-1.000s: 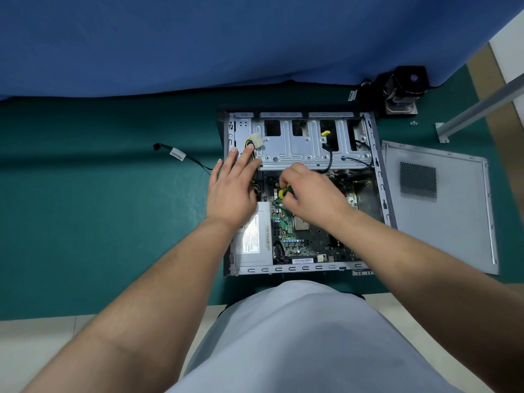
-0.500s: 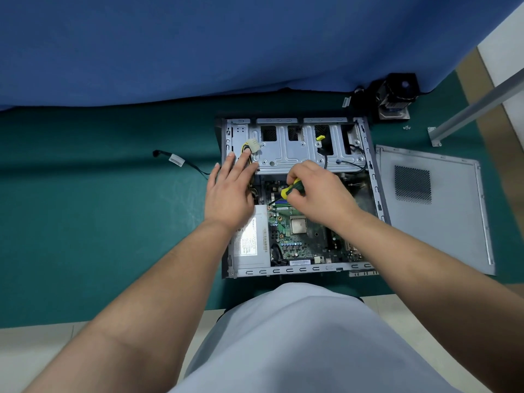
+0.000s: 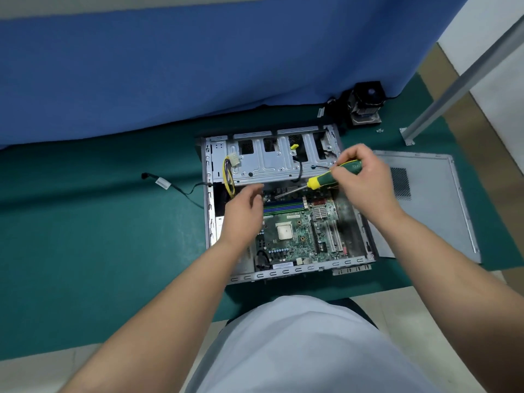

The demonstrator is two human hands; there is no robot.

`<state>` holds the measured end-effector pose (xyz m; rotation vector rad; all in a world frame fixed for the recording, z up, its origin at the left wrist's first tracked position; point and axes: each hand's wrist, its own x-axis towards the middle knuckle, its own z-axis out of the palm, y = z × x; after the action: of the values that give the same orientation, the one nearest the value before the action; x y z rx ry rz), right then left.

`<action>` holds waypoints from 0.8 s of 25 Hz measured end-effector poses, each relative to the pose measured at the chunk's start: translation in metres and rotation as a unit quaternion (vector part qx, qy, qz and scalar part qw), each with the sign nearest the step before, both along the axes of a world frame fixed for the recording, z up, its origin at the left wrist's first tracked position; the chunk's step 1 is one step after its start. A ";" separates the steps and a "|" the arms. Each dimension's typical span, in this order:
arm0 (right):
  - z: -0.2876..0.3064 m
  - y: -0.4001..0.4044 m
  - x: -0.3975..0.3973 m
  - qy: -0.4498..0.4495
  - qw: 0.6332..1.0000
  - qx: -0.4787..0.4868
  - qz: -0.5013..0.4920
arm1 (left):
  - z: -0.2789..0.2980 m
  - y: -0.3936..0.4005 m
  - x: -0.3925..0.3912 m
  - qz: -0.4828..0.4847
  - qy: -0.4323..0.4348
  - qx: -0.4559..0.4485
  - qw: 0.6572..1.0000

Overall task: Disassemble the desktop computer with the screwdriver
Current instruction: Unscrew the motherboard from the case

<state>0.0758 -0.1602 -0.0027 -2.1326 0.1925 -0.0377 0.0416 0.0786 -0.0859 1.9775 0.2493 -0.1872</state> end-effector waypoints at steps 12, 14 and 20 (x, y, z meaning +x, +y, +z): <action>-0.008 -0.073 0.006 0.044 0.969 0.236 -0.059 | 0.039 -0.077 0.031 0.190 0.222 -0.412 0.863; -0.009 -0.081 0.014 0.061 0.914 0.394 -0.079 | 0.042 -0.085 0.035 0.189 0.219 -0.425 0.858; -0.019 -0.085 0.035 0.149 0.829 0.528 -0.113 | 0.048 -0.098 0.047 0.164 0.207 -0.414 0.871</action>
<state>0.1111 -0.2454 -0.0222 -0.9800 0.5147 0.2202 0.0890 -0.0194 -0.0380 1.0009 0.6562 -0.4183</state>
